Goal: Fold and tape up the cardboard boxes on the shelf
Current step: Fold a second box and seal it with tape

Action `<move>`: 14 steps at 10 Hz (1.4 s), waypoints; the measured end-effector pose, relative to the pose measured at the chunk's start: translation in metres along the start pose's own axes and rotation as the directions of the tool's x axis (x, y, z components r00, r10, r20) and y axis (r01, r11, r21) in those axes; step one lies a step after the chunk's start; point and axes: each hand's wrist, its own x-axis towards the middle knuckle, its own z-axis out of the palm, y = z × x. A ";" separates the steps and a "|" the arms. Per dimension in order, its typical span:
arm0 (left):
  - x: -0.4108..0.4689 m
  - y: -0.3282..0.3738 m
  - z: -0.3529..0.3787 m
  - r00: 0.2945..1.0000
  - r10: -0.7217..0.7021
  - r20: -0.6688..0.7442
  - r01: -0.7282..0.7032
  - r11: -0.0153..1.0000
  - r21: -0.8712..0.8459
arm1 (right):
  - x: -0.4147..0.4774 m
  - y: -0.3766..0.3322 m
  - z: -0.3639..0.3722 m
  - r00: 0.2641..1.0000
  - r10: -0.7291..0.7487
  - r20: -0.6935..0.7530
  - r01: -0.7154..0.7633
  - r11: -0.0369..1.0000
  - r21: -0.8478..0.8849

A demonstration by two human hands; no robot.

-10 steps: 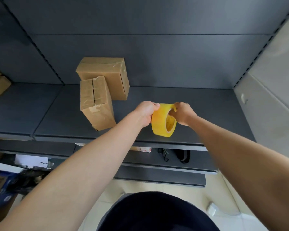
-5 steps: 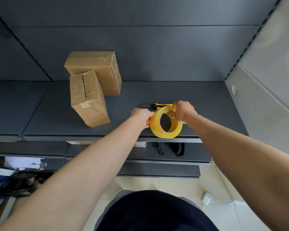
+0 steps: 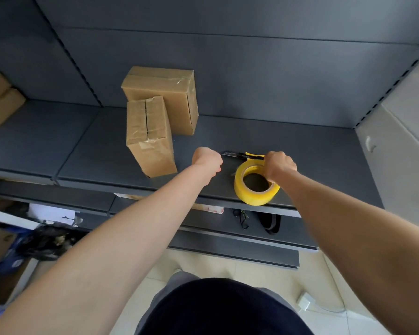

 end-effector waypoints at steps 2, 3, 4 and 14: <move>0.000 0.009 -0.041 0.960 0.218 -0.174 -0.217 0.976 0.020 | 0.000 -0.017 -0.008 1.000 0.021 0.000 -0.021 0.998 -0.055; 0.002 0.015 -0.070 0.913 0.301 -0.276 -0.304 0.952 0.034 | -0.002 -0.050 -0.026 0.999 -0.041 -0.036 0.038 0.997 -0.073; 0.002 0.021 -0.104 0.860 0.346 -0.376 -0.356 0.933 0.044 | -0.010 -0.097 -0.038 0.993 -0.111 -0.029 0.113 0.989 0.097; 0.062 0.025 -0.219 0.987 -0.121 0.104 0.154 0.896 -0.417 | 0.006 -0.248 -0.082 0.976 0.146 0.159 -0.214 0.580 0.786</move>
